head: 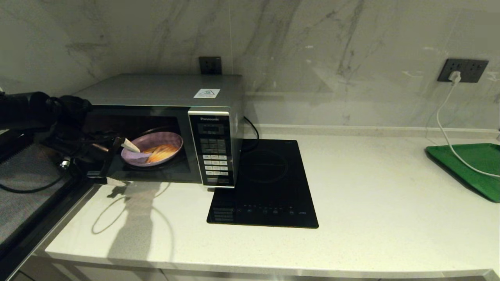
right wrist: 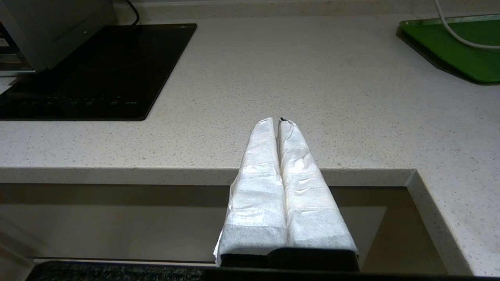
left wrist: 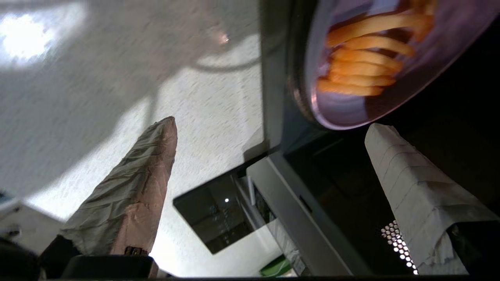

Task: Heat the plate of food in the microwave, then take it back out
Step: Take the plate out of the microwave

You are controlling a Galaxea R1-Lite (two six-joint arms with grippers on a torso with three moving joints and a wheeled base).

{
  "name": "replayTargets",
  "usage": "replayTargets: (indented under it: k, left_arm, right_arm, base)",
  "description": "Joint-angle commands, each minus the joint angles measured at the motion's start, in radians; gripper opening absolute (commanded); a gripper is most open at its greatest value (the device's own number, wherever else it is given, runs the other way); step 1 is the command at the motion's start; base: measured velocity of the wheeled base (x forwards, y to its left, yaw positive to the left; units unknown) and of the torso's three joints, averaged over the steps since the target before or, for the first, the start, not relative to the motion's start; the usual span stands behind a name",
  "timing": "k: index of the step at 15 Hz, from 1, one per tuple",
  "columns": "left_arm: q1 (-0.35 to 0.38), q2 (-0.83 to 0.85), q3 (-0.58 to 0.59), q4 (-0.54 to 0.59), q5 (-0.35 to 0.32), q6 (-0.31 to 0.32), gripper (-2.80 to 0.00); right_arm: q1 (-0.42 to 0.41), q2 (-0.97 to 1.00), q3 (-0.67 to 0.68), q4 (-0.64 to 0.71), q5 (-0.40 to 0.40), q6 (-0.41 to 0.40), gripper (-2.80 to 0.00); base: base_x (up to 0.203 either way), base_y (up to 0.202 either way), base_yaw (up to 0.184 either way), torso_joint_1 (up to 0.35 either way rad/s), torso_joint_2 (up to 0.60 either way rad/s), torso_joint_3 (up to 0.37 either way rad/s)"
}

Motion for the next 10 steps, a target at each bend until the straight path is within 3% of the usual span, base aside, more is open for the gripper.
replayTargets:
  k: [1, 10]
  left_arm:
    - [-0.004, 0.019, 0.0, -0.02, -0.003, 0.001, 0.0]
    - [-0.004, 0.093, -0.002, -0.044, 0.001, 0.003, 0.0]
  right_arm:
    - [0.001, 0.0, 0.0, -0.001, 0.0, 0.001, -2.8]
    - [0.001, 0.0, 0.0, -0.001, 0.0, 0.001, -2.8]
  base:
    - [0.0, 0.0, 0.0, 0.0, 0.0, 0.0]
    - [0.0, 0.0, 0.0, 0.0, 0.0, 0.0]
